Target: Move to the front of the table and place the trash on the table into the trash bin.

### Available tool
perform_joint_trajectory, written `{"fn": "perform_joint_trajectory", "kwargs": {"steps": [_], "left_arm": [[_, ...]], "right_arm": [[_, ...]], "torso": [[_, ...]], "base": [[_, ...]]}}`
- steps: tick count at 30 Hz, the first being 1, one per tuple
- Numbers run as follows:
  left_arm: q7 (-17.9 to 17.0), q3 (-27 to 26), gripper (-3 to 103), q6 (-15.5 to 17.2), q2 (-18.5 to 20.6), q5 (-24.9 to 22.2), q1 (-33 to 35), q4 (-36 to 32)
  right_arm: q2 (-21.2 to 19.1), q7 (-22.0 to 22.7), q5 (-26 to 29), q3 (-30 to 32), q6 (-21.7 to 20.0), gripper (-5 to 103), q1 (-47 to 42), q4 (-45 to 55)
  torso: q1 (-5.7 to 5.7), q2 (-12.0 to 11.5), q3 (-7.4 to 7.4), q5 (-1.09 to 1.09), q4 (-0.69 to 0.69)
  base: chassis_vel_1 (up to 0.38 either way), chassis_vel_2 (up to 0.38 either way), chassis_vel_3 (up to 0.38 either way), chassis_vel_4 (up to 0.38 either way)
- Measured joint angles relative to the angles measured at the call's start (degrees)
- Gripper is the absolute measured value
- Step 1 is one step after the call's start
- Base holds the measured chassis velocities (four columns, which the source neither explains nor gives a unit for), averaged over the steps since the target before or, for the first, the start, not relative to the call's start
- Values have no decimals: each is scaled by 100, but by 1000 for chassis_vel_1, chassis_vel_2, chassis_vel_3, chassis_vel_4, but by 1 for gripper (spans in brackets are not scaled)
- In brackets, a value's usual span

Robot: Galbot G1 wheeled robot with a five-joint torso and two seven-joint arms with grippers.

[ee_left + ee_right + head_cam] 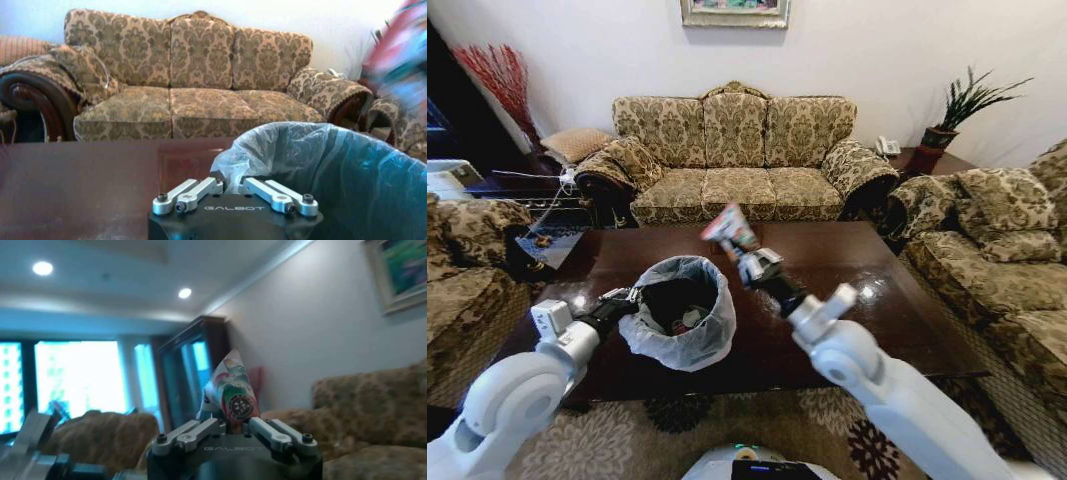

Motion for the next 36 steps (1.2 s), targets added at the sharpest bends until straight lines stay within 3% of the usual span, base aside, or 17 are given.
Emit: {"fn": "perform_joint_trajectory", "kwargs": {"steps": [9,15,17,19,20,22,24,26,27,31,34,36], "left_arm": [[113,-40,4,51,-250,168,211,-166],[138,-46,4,43,-288,191,219,-166],[144,-43,4,43,-301,191,229,-166],[144,-64,4,40,-303,191,245,-166],[144,-64,4,40,-303,191,245,-166],[144,-91,4,35,-304,191,267,-164],[144,-93,4,35,-311,191,275,-164],[156,-94,4,33,-354,203,323,-161],[156,-94,4,33,-354,203,323,-161],[107,-169,4,45,-398,238,409,-160],[-45,-418,4,233,-499,237,449,-158],[-101,-500,4,266,-557,235,449,-156]], "right_arm": [[194,145,-86,-675,-134,2,533,-357],[-5,161,-145,-716,-189,28,349,-235],[-42,146,-158,-719,-189,28,309,-204],[-57,93,-171,-723,-190,38,267,-173],[-57,93,-171,-723,-190,38,267,-173],[-56,65,-182,-723,-181,55,244,-167],[-59,49,-186,-720,-175,55,236,-167],[-90,-73,-194,-610,-59,66,134,-143],[-90,-73,-194,-610,-59,66,134,-143],[-180,-130,19,49,230,82,-168,118],[-343,-14,-111,752,435,97,-605,214],[-353,3,-224,1095,507,97,-884,164]], "torso": [[0,0,0,0,1],[0,1,0,0,-1],[0,1,0,0,-1],[0,1,-1,1,-1],[0,1,-1,1,-1],[0,1,-1,0,0],[0,1,-1,0,0],[0,1,0,0,0],[0,1,0,0,0],[0,1,-1,0,-1],[0,1,-1,-1,1],[0,1,-1,0,0]], "base": [[0,0,0,0],[0,0,0,0],[0,0,0,0],[0,0,0,0],[0,0,0,0],[0,0,0,0],[0,0,0,0],[0,0,0,0],[0,0,0,0],[0,0,0,0],[0,0,0,0],[0,0,0,0]]}}
